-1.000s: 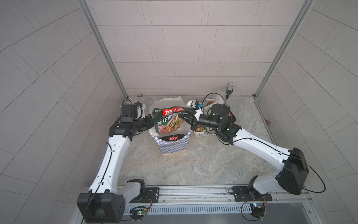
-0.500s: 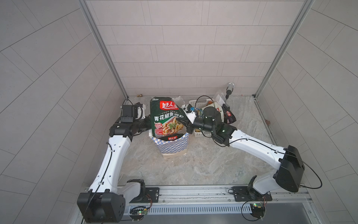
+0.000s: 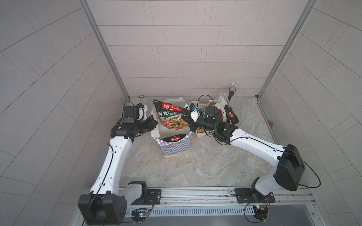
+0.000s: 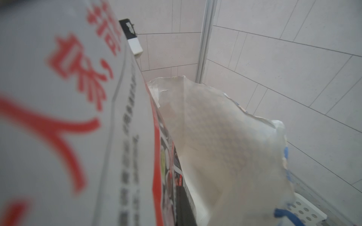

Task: Place the condiment packets inside the bag
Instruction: Place the condiment packet in the paper bag.

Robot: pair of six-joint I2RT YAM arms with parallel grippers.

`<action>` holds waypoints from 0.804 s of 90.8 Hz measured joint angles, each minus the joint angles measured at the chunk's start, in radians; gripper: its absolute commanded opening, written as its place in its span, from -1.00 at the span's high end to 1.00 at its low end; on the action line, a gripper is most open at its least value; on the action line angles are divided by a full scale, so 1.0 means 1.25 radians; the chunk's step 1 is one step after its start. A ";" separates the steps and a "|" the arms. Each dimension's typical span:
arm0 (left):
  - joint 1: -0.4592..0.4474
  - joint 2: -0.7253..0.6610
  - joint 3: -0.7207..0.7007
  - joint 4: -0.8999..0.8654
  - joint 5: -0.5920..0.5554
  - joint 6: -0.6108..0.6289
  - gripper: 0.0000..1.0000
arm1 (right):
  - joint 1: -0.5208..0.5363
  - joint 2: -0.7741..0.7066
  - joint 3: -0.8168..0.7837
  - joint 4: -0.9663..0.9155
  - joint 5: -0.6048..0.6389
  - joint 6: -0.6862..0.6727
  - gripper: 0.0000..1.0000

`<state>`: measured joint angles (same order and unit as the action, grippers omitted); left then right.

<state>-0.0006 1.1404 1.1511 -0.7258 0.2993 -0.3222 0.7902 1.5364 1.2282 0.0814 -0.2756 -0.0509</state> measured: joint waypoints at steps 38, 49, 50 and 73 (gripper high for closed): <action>0.000 0.000 0.000 0.003 -0.006 0.000 1.00 | -0.002 -0.012 -0.054 0.043 -0.186 -0.055 0.22; 0.000 0.002 0.000 -0.002 -0.003 0.000 1.00 | -0.010 -0.025 -0.054 0.043 -0.197 -0.060 0.14; 0.000 0.002 0.000 -0.002 -0.003 0.000 1.00 | -0.010 -0.026 -0.054 0.043 -0.196 -0.061 0.13; 0.000 0.006 0.000 -0.003 -0.003 0.000 1.00 | -0.019 -0.093 -0.054 0.022 -0.125 -0.015 -0.47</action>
<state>-0.0006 1.1484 1.1511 -0.7292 0.2951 -0.3222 0.7666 1.4204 1.1610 0.1089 -0.4320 -0.0692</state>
